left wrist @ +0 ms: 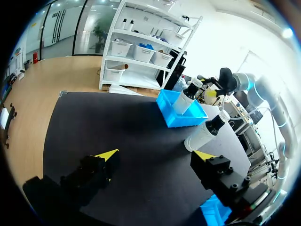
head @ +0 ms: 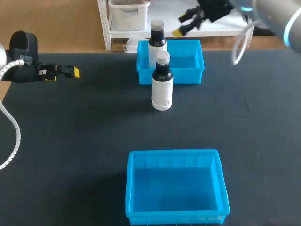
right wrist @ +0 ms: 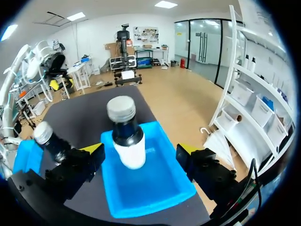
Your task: Pick up the bottle, and place it in the far bin if it is heavy, or in the near bin if it is light.
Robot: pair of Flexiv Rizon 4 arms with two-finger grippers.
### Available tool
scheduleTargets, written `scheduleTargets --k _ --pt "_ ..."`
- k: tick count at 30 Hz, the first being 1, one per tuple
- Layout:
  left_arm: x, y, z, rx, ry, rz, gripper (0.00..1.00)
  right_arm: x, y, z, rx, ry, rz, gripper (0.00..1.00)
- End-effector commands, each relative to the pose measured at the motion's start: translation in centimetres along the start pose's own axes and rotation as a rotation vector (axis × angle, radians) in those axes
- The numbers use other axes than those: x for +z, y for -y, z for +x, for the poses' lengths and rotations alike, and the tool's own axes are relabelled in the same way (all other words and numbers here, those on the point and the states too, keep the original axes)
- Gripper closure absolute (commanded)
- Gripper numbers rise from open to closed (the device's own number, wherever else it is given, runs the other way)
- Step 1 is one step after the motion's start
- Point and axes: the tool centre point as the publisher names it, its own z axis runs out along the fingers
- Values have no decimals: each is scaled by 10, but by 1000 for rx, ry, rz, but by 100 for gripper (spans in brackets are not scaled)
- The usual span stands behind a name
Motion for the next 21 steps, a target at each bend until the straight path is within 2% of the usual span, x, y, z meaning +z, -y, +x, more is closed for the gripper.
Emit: scheduleTargets --k 1,8,21 --pt "0 0 0 0 0 0 0 -49 -12 17 -5 16 -227 0" --pt "0 0 0 0 0 0 0 -74 -41 35 -33 -2 -168 0" --pt "0 0 0 0 0 0 0 -73 -90 47 -14 17 -109 0"
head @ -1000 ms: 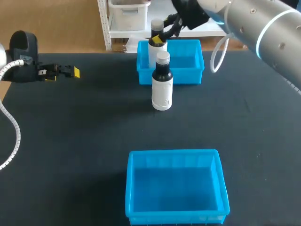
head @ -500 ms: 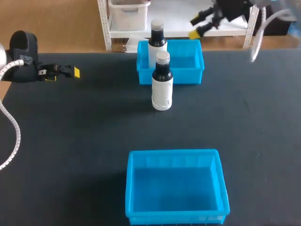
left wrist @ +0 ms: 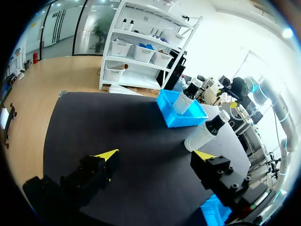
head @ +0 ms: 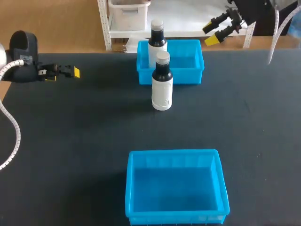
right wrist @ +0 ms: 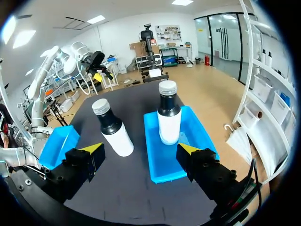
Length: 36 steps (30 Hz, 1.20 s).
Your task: Pick up the bottle, and place it in the far bin if it is heavy, or in the near bin if it is light.
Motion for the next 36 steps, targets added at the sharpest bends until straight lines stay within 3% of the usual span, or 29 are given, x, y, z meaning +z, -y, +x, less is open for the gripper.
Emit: scheduleTargets --k 1,19,36 --pt "0 0 0 0 0 0 0 8 -32 7 -9 19 138 0" --pt "0 0 0 0 0 0 0 58 -66 -5 -38 25 128 0" --pt "0 0 0 0 0 0 0 103 -84 -17 -56 39 40 0"
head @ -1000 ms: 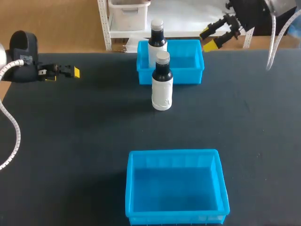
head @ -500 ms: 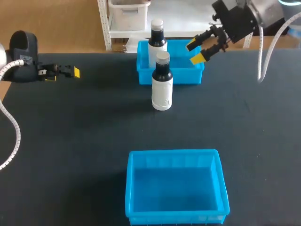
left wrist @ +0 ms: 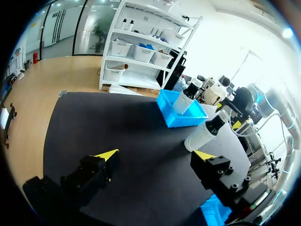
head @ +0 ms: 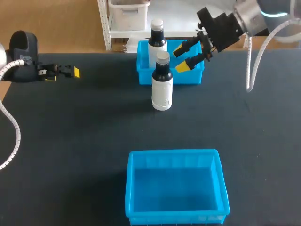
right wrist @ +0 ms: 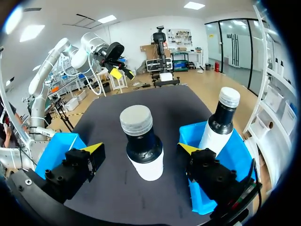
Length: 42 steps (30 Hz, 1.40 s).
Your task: Pick up the bottle, and place it in the far bin if it is heavy, or in the near bin if it is light.
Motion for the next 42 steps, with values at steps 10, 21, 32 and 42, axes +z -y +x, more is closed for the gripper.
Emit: scheduleTargets --k 10,21,32,42 --pt "0 0 0 0 0 0 0 28 -4 -2 -6 13 43 0" --pt "0 0 0 0 0 0 0 42 2 -5 -3 32 25 0" --pt "0 0 0 0 0 0 0 51 8 -7 5 41 19 0" --pt "0 0 0 0 0 0 0 53 10 -8 6 47 19 31"
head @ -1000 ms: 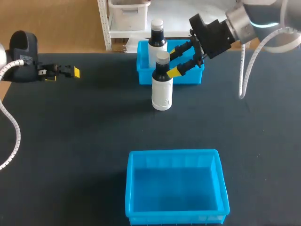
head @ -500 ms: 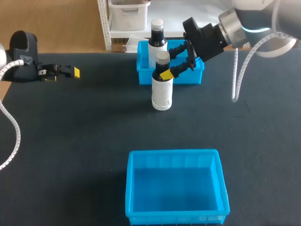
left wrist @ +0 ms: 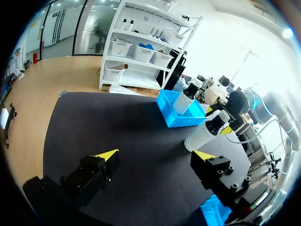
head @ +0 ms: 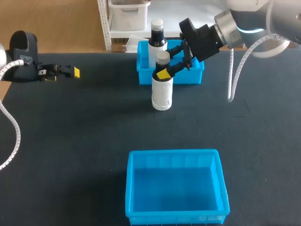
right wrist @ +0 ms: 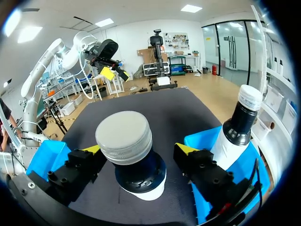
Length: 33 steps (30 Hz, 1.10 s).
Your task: Pick up the bottle, and place it in the far bin if it is heavy, or in the near bin if it is light.
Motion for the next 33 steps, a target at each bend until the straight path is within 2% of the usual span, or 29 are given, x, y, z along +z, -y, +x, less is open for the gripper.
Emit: scheduleTargets --k 1,2,9,15,25,33 --pt "0 0 0 0 0 0 0 1 2 0 -1 1 -2 40" --pt "0 0 0 0 0 0 0 0 2 0 -1 1 -2 49" --pt "0 0 0 0 0 0 0 -1 -1 1 -1 1 0 64" --pt "0 0 0 0 0 0 0 -9 -7 -2 -9 -4 4 65" --pt "0 0 0 0 0 0 0 -44 -24 0 -1 -26 41 66" --pt "0 0 0 0 0 0 0 -83 -14 18 21 -12 98 69"
